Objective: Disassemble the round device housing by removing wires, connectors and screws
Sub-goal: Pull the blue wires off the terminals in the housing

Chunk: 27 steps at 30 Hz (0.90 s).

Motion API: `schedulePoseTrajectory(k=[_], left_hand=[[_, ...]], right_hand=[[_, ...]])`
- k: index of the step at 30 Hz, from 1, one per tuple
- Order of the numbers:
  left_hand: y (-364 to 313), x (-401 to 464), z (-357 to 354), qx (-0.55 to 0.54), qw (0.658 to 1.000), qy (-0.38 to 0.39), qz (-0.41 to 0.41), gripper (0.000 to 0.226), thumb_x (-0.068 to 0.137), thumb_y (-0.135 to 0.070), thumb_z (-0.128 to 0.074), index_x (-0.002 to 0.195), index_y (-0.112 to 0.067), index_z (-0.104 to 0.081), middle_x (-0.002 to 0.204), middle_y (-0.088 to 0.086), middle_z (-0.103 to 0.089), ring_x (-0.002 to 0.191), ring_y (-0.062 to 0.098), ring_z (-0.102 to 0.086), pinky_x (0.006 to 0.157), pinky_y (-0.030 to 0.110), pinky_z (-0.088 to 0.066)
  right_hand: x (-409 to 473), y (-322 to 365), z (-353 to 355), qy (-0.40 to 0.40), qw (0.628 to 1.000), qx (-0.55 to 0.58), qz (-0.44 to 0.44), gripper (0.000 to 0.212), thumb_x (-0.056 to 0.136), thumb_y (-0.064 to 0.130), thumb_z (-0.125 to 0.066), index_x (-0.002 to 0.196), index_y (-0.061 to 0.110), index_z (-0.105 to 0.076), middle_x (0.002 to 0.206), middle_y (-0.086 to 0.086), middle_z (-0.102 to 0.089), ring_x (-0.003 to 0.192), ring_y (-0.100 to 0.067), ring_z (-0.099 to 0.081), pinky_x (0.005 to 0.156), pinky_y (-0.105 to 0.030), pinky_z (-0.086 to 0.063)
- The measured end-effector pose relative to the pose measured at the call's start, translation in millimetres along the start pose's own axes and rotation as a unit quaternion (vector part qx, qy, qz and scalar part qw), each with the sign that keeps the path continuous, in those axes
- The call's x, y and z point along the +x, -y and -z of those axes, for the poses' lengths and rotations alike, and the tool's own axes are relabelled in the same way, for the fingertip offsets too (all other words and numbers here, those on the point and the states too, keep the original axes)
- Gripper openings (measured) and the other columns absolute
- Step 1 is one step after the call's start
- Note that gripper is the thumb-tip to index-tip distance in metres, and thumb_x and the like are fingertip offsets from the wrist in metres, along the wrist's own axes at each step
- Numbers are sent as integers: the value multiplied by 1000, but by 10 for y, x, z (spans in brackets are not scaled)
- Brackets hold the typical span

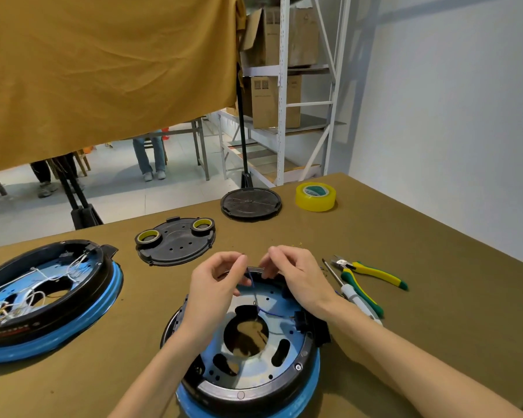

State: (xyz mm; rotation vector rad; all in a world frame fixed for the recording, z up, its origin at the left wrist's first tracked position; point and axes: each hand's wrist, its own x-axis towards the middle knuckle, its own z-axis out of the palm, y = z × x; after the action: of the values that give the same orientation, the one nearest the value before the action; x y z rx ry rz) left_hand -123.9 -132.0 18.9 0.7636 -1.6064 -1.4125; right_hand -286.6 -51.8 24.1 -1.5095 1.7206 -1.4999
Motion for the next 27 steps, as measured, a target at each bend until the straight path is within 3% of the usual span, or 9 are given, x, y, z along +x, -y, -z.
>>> schedulePoseTrajectory(k=[5, 7, 11, 14, 17, 20, 24, 27], left_hand=[[-5, 62, 19, -60, 997, -5, 41, 11, 96, -25, -71, 96, -14, -74, 83, 6, -78, 75, 15, -73, 56, 24, -53], [4, 54, 31, -40, 999, -4, 26, 8, 97, -23, -70, 97, -16, -74, 86, 4, -79, 79, 16, -75, 58, 24, -54], [61, -3, 65, 154, 985, 29, -77, 11, 100, -21, -64, 102, -29, -72, 92, -14, -76, 87, 6, -72, 75, 20, -57], [91, -92, 51, 259, 952, 121, -113, 13, 100, -23, -64, 106, -32, -71, 96, -21, -71, 98, -1, -65, 83, 13, -50], [138, -140, 15, 362, 901, 193, -143, 16, 101, -32, -60, 114, -32, -68, 107, -23, -63, 108, -4, -56, 94, 18, -46], [130, -147, 1, 378, 890, 220, -128, 20, 103, -41, -54, 116, -35, -67, 108, -23, -61, 109, -5, -54, 97, 23, -46], [113, -152, 6, 374, 890, 225, -129, 23, 101, -46, -52, 112, -36, -69, 103, -25, -64, 107, -5, -55, 96, 25, -46], [127, -159, -1, 392, 879, 240, -128, 23, 98, -49, -56, 110, -37, -71, 105, -26, -65, 107, -4, -54, 100, 28, -46]], right_hand=[[-63, 124, 12, 97, 995, 24, 10, 13, 98, 20, -67, 92, 17, -78, 80, 0, -75, 73, -9, -68, 71, -20, -52], [-44, 106, 17, 87, 996, 23, 16, 13, 97, 16, -68, 89, 16, -79, 76, 1, -75, 70, -5, -67, 68, -16, -50], [167, -69, 156, 0, 1000, -27, -10, 18, 96, 17, -67, 81, 19, -75, 72, 1, -73, 66, -7, -65, 65, -20, -50], [391, -323, 305, -69, 985, -147, -67, 21, 94, 17, -67, 75, 20, -74, 68, 9, -70, 67, -3, -63, 67, -23, -46], [522, -573, 406, -24, 948, -289, -130, 19, 97, 21, -64, 88, 13, -79, 86, 0, -76, 83, -16, -68, 77, -34, -55], [549, -685, 428, 12, 924, -351, -150, 21, 100, 26, -63, 100, 15, -80, 97, -6, -77, 88, -22, -69, 80, -39, -57], [533, -640, 405, -36, 924, -364, -112, 22, 99, 30, -63, 99, 17, -81, 93, -2, -77, 87, -21, -69, 71, -33, -53], [495, -588, 437, -57, 932, -344, -98, 22, 100, 28, -60, 103, 17, -79, 98, 0, -76, 90, -19, -68, 79, -36, -56]])
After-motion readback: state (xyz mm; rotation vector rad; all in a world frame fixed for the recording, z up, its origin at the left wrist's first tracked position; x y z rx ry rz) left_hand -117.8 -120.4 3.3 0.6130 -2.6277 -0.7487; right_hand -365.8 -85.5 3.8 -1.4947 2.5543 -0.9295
